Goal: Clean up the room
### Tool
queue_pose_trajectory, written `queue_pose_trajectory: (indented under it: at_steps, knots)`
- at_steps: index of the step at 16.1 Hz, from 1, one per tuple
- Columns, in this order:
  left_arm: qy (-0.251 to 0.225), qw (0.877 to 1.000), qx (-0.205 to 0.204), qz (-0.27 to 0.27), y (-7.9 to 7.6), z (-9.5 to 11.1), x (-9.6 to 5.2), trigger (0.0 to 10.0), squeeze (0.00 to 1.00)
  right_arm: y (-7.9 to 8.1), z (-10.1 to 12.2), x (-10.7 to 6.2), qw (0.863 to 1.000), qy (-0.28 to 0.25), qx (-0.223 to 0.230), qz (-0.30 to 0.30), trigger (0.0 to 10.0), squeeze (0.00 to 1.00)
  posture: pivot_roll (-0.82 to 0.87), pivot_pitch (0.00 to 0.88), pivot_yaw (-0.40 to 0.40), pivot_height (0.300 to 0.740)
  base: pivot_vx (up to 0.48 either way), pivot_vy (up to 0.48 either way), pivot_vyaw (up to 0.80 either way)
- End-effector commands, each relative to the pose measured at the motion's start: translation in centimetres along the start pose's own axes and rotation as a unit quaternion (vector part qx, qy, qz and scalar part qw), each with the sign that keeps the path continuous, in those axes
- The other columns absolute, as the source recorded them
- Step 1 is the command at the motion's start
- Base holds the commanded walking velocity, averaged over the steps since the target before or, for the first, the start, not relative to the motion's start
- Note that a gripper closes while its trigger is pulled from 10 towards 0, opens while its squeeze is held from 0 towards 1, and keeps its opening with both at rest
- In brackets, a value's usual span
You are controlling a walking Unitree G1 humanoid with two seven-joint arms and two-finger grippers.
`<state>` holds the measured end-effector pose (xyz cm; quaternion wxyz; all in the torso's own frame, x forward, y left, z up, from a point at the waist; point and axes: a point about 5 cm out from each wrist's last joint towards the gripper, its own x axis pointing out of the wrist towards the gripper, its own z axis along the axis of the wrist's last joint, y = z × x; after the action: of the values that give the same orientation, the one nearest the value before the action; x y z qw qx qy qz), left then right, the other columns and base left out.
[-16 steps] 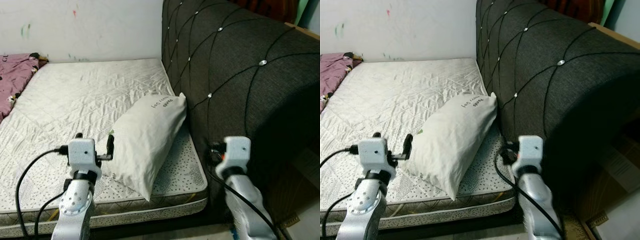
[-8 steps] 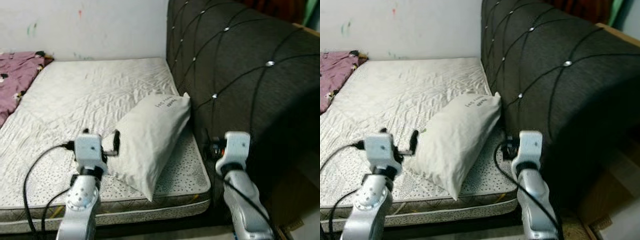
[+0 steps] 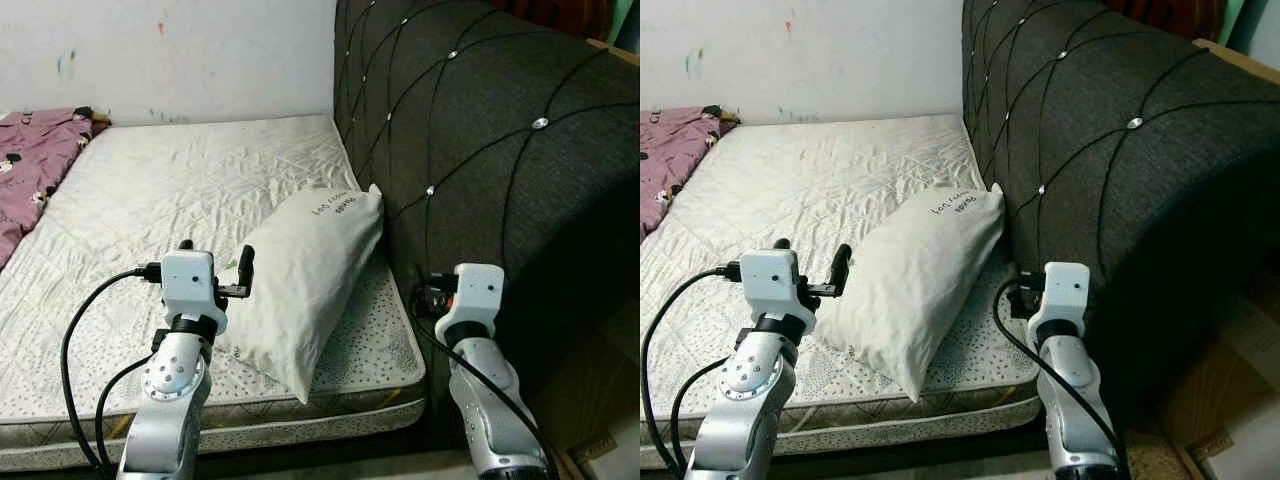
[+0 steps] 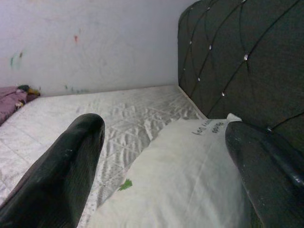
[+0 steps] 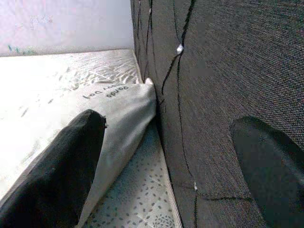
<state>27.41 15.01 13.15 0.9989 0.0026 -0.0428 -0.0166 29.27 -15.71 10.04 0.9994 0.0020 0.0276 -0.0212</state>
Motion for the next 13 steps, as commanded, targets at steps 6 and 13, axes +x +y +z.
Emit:
queue_pose_trajectory:
  at_steps: [6,13]
  knots:
    - [0.001,1.0,-0.008,-0.009,-0.18,0.14,0.39,10.0,0.0,-0.21,-0.04,0.39,1.0,-0.005,-0.008,-0.006,10.0,0.0,-0.02,0.0,0.062,0.74,0.0,0.48,0.0]
    - [-0.022,0.998,-0.027,-0.051,-0.69,0.72,0.35,10.0,0.0,-0.47,0.09,0.79,1.0,-0.011,-0.022,-0.006,10.0,0.0,-0.03,0.0,0.058,0.74,0.0,0.069,0.0]
